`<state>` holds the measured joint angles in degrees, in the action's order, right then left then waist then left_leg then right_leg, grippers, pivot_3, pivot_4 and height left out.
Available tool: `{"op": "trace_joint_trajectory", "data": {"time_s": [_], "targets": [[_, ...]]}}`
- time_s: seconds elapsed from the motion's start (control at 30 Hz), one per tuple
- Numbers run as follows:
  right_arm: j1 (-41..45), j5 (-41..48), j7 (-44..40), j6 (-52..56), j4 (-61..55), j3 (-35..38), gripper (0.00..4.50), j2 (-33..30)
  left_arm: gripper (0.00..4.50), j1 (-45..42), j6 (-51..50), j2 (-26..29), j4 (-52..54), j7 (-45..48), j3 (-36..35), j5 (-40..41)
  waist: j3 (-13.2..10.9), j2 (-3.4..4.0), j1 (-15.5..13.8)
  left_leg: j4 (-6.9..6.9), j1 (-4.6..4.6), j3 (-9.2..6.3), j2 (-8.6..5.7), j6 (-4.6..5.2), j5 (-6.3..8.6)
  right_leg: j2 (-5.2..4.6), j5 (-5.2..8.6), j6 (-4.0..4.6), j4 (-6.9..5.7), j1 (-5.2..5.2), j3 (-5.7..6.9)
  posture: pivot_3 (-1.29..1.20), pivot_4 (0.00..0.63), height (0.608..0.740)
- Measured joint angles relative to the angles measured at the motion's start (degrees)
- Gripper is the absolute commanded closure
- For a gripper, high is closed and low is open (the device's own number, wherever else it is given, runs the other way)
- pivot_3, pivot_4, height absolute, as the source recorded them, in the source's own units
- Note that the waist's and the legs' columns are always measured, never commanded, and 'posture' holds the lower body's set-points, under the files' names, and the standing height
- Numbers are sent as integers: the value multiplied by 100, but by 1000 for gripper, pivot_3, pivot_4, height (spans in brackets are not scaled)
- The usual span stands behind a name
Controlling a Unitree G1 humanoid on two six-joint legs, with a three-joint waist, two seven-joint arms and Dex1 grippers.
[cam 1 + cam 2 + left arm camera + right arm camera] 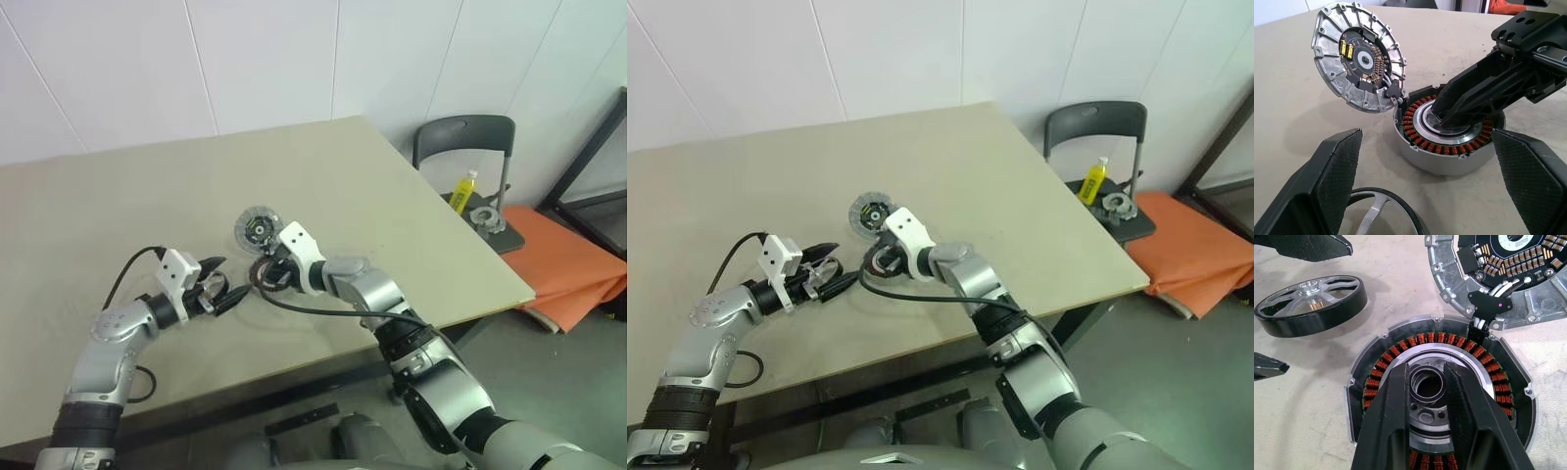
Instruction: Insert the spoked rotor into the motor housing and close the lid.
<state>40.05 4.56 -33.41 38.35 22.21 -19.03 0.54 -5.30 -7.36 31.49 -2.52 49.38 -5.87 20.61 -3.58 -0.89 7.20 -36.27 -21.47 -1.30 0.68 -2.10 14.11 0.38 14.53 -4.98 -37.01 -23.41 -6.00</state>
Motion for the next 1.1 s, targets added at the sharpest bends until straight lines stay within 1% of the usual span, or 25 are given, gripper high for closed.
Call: {"op": "trace_joint_trajectory", "data": {"time_s": [1.1], "targets": [[3,-108,-26,-6,2,8,3822,23,0,0,1,-11,0,-82,0,-2,1,-1,0,0,3,-1,0,0,0,0,0,0,-1,3,0,0,0,740]]}}
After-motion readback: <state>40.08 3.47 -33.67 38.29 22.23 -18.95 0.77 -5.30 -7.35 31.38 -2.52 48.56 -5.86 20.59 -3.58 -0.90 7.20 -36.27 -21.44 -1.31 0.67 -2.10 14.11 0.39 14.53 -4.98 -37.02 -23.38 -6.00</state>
